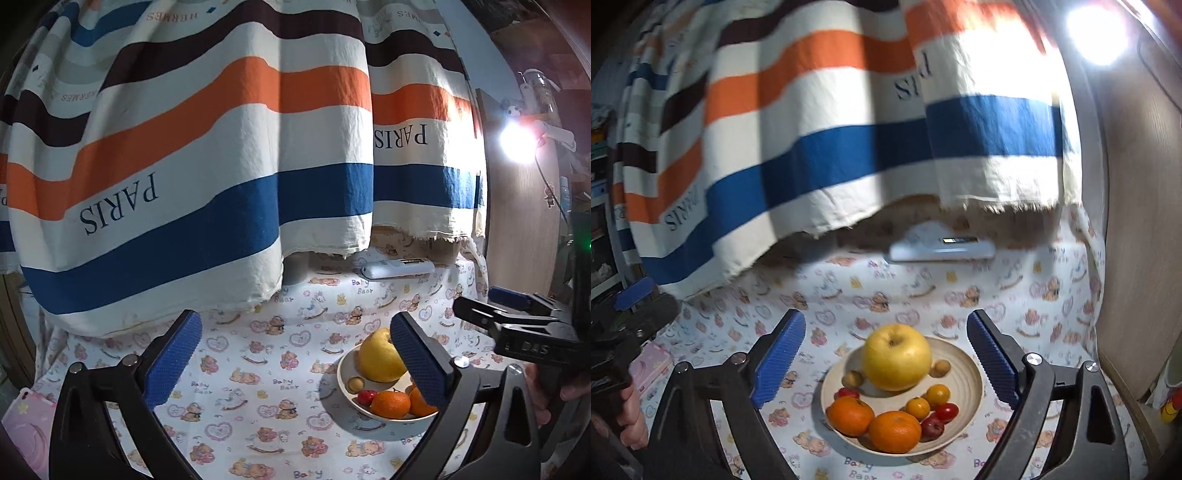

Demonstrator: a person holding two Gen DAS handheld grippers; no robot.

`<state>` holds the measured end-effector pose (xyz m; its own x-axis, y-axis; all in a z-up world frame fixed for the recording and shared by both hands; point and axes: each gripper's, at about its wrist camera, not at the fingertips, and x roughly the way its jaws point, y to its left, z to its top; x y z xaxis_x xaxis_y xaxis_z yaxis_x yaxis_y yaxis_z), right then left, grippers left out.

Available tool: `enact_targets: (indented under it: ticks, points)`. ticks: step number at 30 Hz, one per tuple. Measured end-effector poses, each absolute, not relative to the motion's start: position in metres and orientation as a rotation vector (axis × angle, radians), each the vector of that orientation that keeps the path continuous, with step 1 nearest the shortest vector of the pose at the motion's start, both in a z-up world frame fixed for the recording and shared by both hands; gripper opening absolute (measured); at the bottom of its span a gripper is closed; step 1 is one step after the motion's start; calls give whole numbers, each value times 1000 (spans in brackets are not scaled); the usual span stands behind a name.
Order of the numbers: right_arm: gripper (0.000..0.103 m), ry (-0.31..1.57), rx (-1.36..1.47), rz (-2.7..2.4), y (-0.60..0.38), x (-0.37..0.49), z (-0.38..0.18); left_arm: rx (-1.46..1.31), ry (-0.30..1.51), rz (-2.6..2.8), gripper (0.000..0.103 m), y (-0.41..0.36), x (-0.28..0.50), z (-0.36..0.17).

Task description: Organize fruits

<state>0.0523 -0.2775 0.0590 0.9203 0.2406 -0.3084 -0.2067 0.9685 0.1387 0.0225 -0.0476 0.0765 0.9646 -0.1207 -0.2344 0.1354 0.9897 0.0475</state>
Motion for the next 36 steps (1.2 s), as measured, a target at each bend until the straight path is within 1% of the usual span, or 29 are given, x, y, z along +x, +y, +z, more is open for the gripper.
enact_targets:
  ticks: [1, 2, 3, 6, 11, 18, 25, 29, 32, 36]
  points:
    - [93, 307, 88, 231, -274, 47, 58, 66, 223, -120, 102, -46, 21, 74]
    - [100, 292, 78, 226, -273, 44, 56, 66, 218, -117, 102, -45, 19, 72]
    - [103, 269, 65, 215, -272, 41, 54, 59, 214, -117, 102, -43, 18, 69]
    - [103, 226, 32, 190, -271, 36, 43, 46, 209, -120, 102, -41, 19, 61]
    - [103, 228, 47, 181, -274, 39, 23, 44, 188, -111, 102, -40, 18, 44]
    - [103, 241, 13, 208, -267, 39, 9, 67, 189, -88, 102, -40, 20, 25]
    - [103, 248, 45, 188, -269, 39, -1, 98, 213, -89, 102, -45, 22, 8]
    - [103, 303, 81, 186, -271, 44, -5, 62, 264, -89, 102, -42, 32, 4]
    - [103, 307, 44, 135, -265, 45, -6, 38, 325, -79, 102, -39, 43, -1]
    - [103, 305, -2, 127, -257, 44, -7, 50, 324, -72, 102, -41, 42, -2]
